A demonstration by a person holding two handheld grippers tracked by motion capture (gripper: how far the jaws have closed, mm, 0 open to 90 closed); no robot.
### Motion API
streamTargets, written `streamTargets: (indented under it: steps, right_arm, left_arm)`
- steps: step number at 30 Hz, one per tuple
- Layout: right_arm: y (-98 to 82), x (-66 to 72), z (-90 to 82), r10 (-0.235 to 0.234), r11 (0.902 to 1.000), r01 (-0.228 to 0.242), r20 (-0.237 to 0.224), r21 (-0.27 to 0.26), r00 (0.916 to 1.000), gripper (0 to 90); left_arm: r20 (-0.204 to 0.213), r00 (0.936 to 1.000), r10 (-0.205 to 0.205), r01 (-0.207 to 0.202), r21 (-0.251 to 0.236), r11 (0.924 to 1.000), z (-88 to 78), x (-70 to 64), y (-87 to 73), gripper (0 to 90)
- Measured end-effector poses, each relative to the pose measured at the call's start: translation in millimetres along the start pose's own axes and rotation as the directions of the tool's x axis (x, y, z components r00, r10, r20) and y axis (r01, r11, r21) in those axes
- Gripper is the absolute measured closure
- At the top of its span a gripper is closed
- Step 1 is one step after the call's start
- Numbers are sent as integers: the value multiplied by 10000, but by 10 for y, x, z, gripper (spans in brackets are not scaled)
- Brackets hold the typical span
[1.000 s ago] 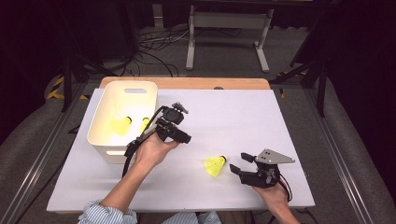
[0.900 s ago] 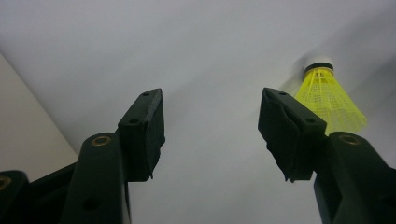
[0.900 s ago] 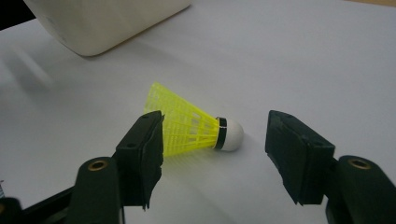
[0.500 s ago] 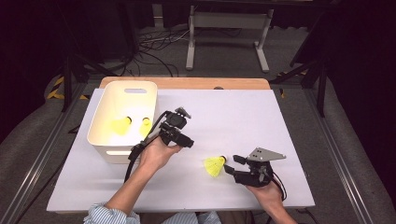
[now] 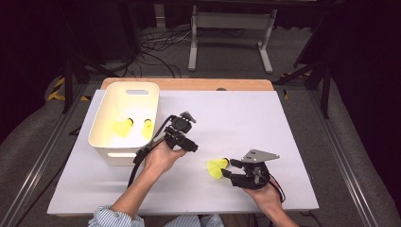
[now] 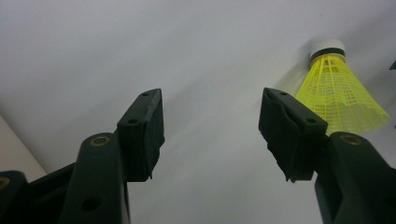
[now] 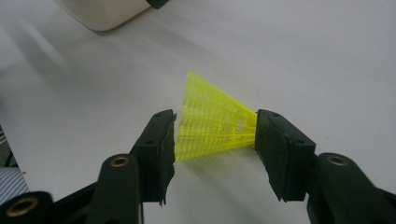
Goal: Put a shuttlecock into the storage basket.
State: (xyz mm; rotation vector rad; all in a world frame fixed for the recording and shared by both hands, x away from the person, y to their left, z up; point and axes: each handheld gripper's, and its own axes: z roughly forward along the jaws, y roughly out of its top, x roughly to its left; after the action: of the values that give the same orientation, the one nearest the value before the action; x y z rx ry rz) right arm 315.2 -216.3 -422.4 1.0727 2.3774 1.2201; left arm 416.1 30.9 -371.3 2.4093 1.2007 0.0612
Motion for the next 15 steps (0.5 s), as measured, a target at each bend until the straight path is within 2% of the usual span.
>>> streamTargets:
  steps: [8,15]
  right_arm:
    - [40,64,45,-47,9994,44,87,334,10000,501]
    - [73,138,104,-307,9972,287,280,684,9991,501]
  left_arm:
    - [34,10000,14,-14,66,10000,29,-17,-5,410]
    - [56,10000,43,-44,163,9999,50,-21,-17,407]
